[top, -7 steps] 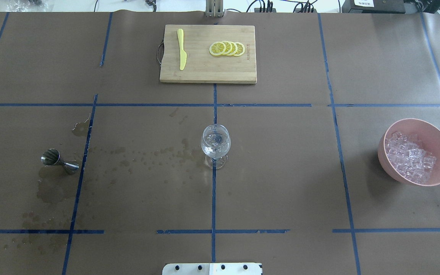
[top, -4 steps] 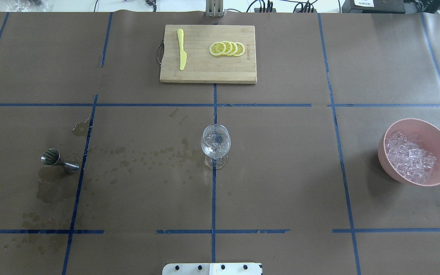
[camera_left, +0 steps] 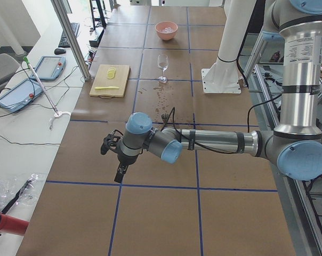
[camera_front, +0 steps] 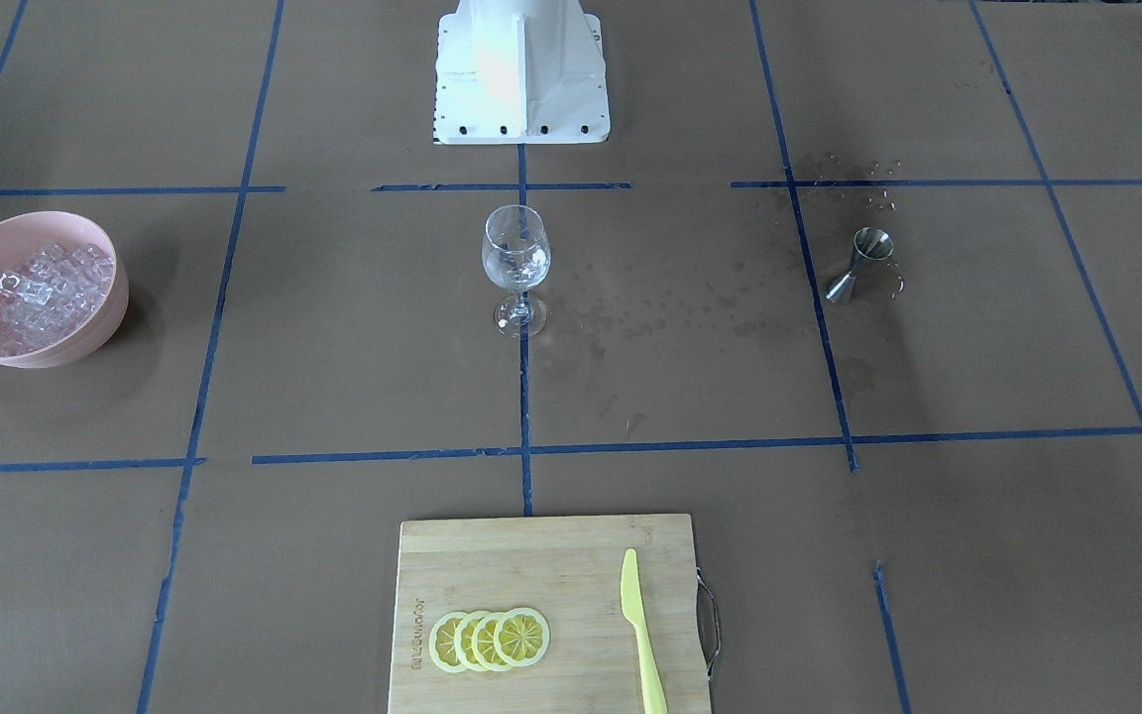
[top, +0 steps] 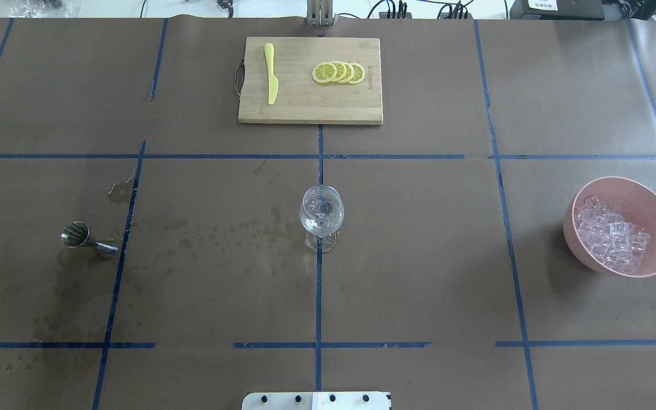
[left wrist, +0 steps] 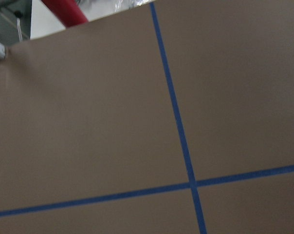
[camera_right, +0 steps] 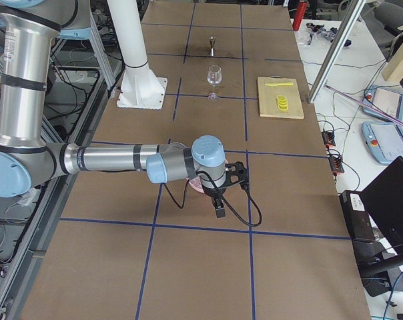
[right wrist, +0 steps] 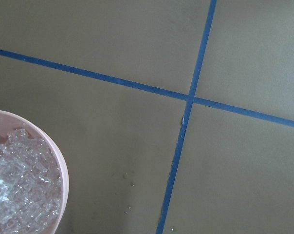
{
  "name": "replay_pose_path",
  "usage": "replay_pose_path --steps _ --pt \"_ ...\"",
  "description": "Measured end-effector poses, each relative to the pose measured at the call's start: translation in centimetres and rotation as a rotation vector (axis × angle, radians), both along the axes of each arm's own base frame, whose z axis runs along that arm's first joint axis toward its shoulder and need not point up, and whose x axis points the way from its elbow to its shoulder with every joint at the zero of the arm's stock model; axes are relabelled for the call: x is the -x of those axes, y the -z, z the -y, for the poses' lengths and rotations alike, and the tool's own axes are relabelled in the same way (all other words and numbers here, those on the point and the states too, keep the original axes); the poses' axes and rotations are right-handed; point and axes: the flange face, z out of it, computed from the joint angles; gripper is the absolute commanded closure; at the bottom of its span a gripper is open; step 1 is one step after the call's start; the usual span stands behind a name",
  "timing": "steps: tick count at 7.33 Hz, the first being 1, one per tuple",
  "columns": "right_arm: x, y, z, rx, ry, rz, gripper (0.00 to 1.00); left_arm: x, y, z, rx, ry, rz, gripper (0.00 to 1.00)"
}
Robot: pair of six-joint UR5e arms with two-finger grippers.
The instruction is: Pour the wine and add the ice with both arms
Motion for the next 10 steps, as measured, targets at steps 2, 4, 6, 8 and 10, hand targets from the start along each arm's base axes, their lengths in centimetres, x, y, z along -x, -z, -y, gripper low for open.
replay_pose_path --steps 2,4,6,8,10 --pt "0.4 0.3 0.0 0.004 0.013 0.045 0.0 1.7 -2.2 -7.5 0.113 0.029 -0.169 0.0" --pt "3.5 2.8 0.3 -0.009 0.049 0.055 0.0 1.9 -2.2 -9.1 0.127 0.037 -0.195 0.0" --pt "9.8 6.5 0.2 -0.03 0.056 0.063 0.0 2.1 -1.3 -7.9 0.099 0.042 -0.167 0.0" --pt "16.0 7.1 -1.8 -0.058 0.01 0.067 0.04 2.3 -0.1 -7.0 0.069 0.046 -0.148 0.0" --pt "19.3 6.4 -3.9 0.042 -0.119 0.079 0.31 2.3 0.7 -6.4 0.051 0.045 -0.145 0.0"
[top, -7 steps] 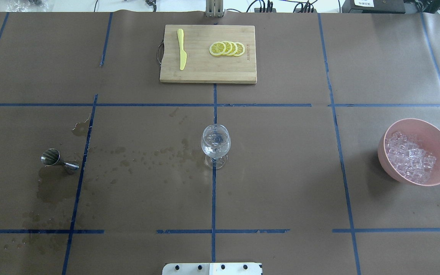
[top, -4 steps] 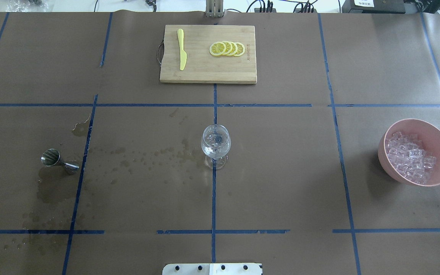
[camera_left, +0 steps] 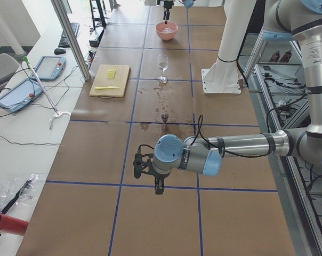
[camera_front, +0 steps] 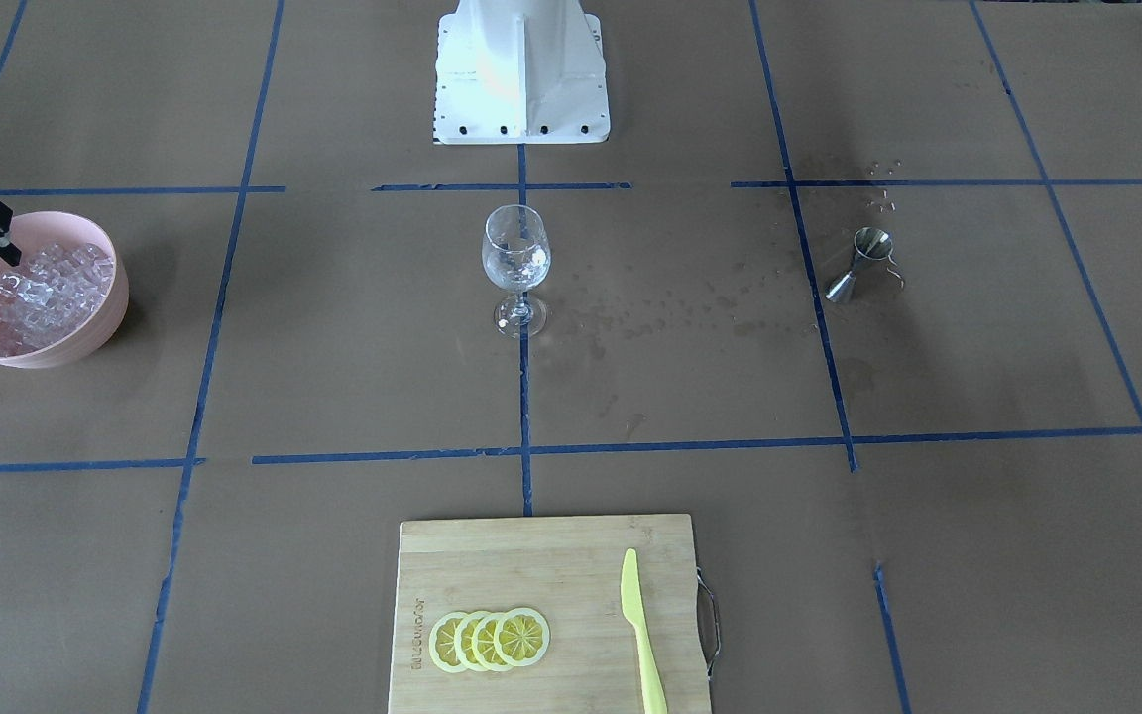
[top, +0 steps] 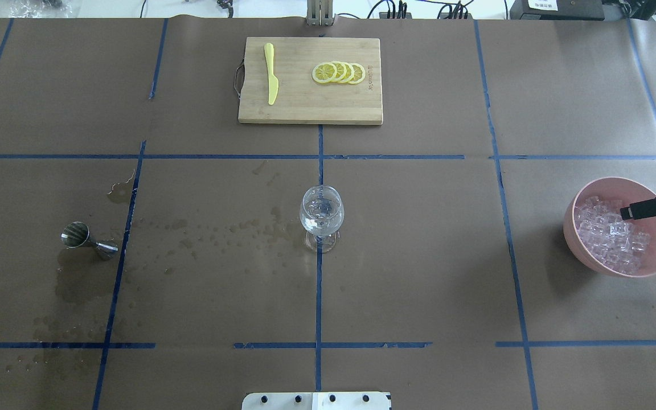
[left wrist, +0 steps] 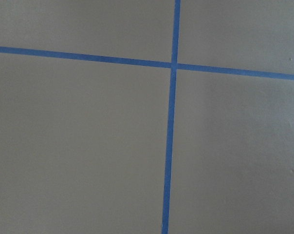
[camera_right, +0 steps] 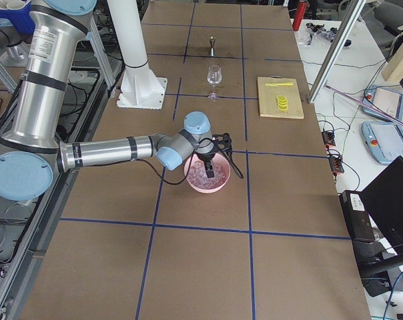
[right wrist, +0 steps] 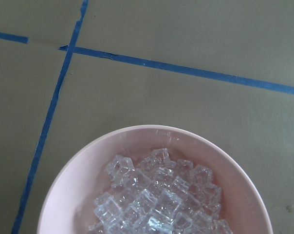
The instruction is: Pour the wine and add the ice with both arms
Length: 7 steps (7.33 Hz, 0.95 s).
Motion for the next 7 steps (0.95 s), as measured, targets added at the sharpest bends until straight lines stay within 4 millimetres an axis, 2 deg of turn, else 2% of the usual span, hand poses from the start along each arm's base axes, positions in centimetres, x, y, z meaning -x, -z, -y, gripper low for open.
replay_pose_path --steps 1,3,5,6,7 --pt "1.2 -0.4 -0.7 0.041 -0.051 -0.004 0.39 0.0 0.3 0.1 -0.007 0.0 0.001 0.0" --pt "4.0 -1.1 -1.8 0.074 -0.13 -0.045 0.41 0.0 0.6 0.2 -0.012 0.001 0.0 0.0" --pt "4.7 -2.3 -2.9 0.069 -0.155 -0.096 0.42 0.0 0.6 0.2 -0.013 0.001 0.0 0.0" --pt "4.7 -2.7 -3.1 0.061 -0.16 -0.114 0.59 0.0 0.6 0.2 -0.013 0.001 0.0 0.0" --pt "4.7 -2.9 -3.3 0.055 -0.159 -0.123 0.9 0.0 0.5 0.1 -0.012 0.001 0.0 0.0"
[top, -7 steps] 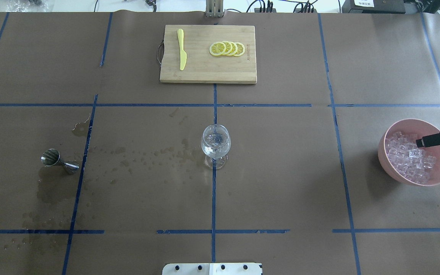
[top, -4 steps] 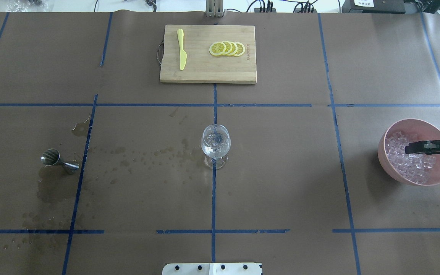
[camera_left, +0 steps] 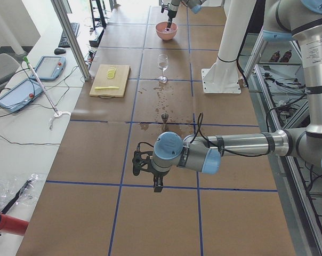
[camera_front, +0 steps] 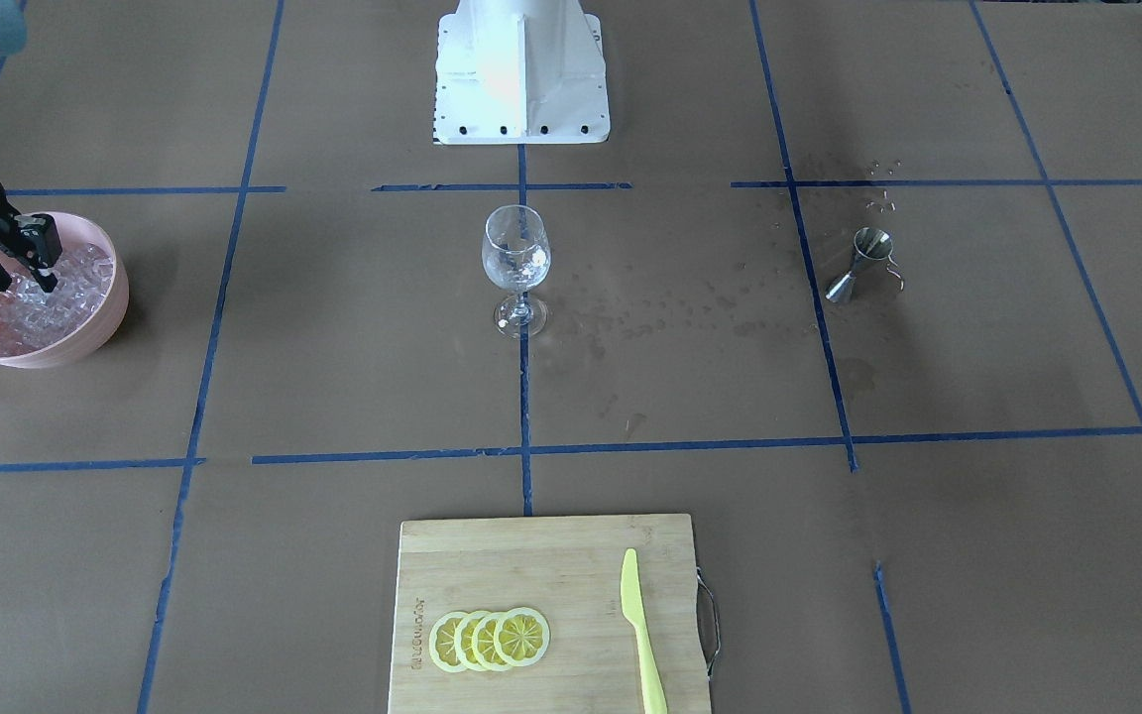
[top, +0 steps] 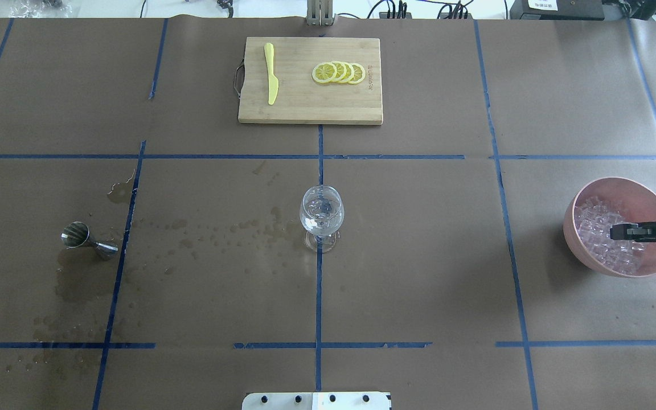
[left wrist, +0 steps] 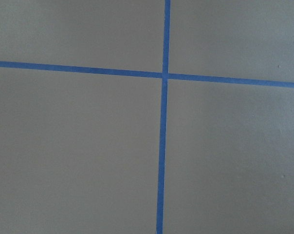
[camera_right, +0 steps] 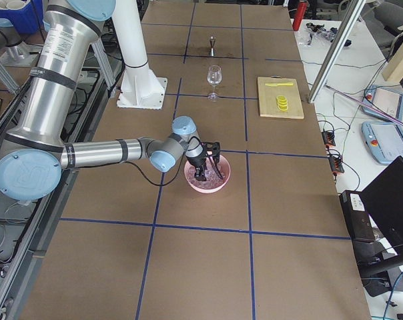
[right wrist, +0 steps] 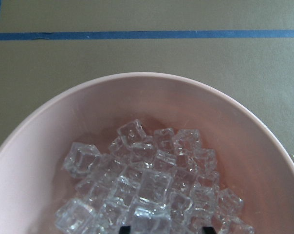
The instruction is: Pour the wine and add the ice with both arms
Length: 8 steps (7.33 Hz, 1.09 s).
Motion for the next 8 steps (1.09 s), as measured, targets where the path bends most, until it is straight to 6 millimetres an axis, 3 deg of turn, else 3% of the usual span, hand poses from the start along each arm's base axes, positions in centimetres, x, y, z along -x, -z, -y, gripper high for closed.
replay_pose_path --steps 1,3,5,7,8 --pt "0.1 0.0 -0.1 -0.004 0.003 -0.003 1.0 0.0 0.0 0.0 0.0 0.0 0.0 0.0" --pt "0.3 0.6 0.0 -0.015 0.008 0.005 1.0 0.0 -0.1 -0.1 0.001 0.001 0.001 0.0" --pt "0.3 2.6 0.0 -0.044 0.013 0.032 1.0 0.1 -0.1 -0.1 0.002 0.002 0.001 0.0" --pt "-0.2 7.5 0.1 -0.074 0.022 0.083 1.0 0.1 -0.1 -0.1 0.002 0.002 0.001 0.0" --pt "0.2 11.2 0.7 -0.074 0.032 0.107 1.0 0.1 -0.1 -0.1 0.001 0.002 0.001 0.0"
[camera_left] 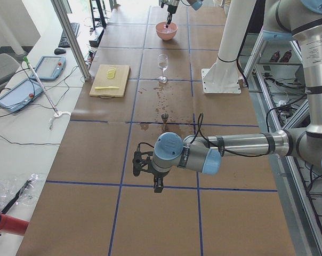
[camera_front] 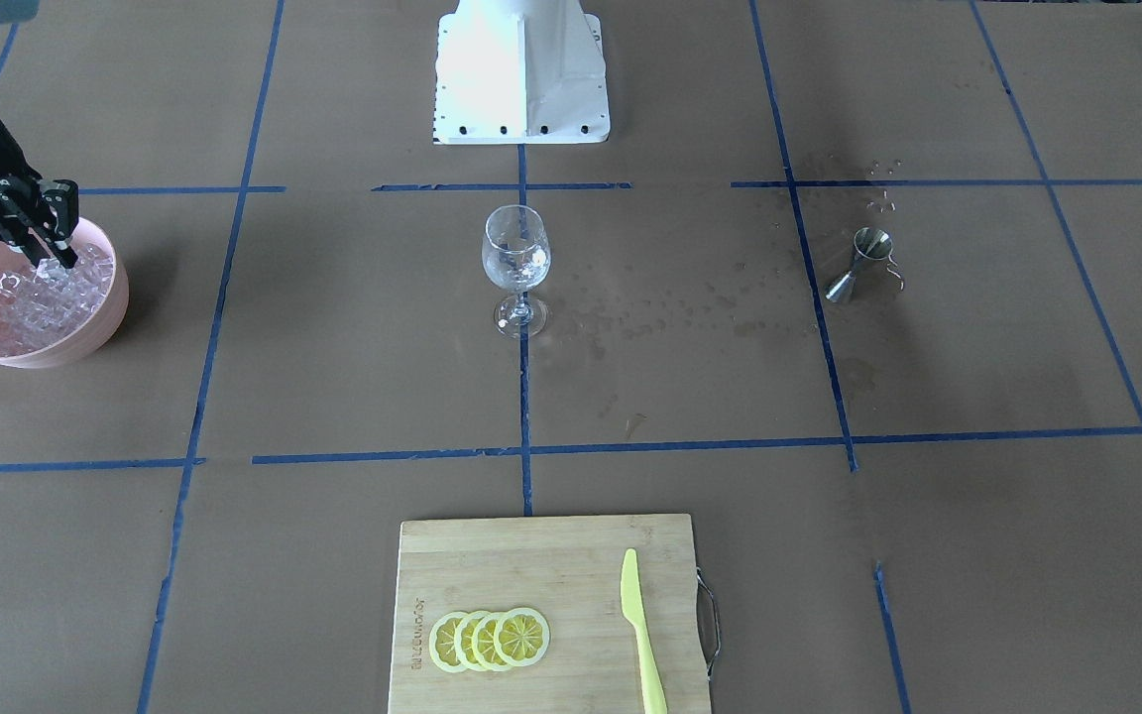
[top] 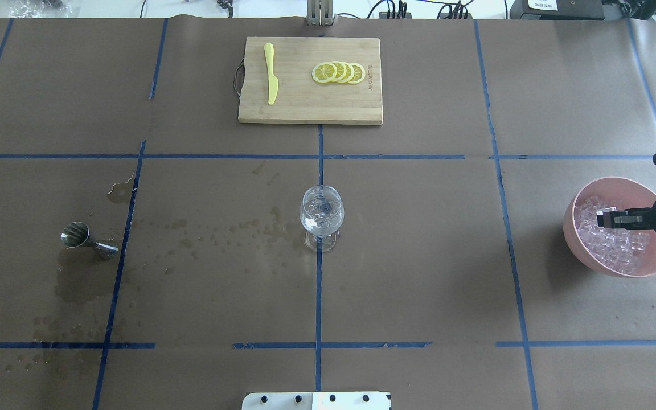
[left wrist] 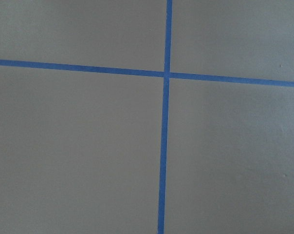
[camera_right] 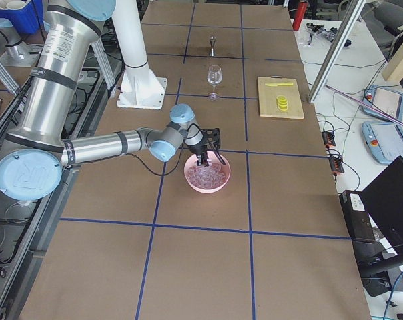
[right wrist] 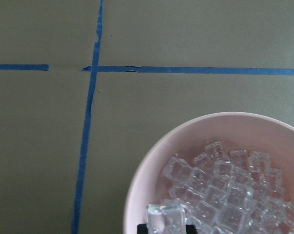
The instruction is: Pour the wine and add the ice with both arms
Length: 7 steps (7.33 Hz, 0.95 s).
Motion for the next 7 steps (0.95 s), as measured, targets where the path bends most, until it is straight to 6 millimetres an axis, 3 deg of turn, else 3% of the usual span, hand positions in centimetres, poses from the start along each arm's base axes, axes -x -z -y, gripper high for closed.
replay_pose_path --steps 2,4,6,7 --pt "3.0 9.2 2.3 -0.007 0.028 0.029 1.0 0.0 0.1 0.1 -0.002 -0.001 -0.001 0.0" --pt "7.5 19.0 4.0 0.002 0.067 0.028 1.0 -0.1 0.2 0.1 -0.005 -0.003 -0.001 0.0" --pt "11.8 28.2 3.4 0.032 0.105 -0.004 1.0 -0.1 0.3 0.2 -0.008 -0.005 -0.001 0.0" --pt "14.0 30.9 2.2 0.032 0.105 -0.01 1.0 -0.1 0.4 0.2 -0.009 -0.005 -0.001 0.0"
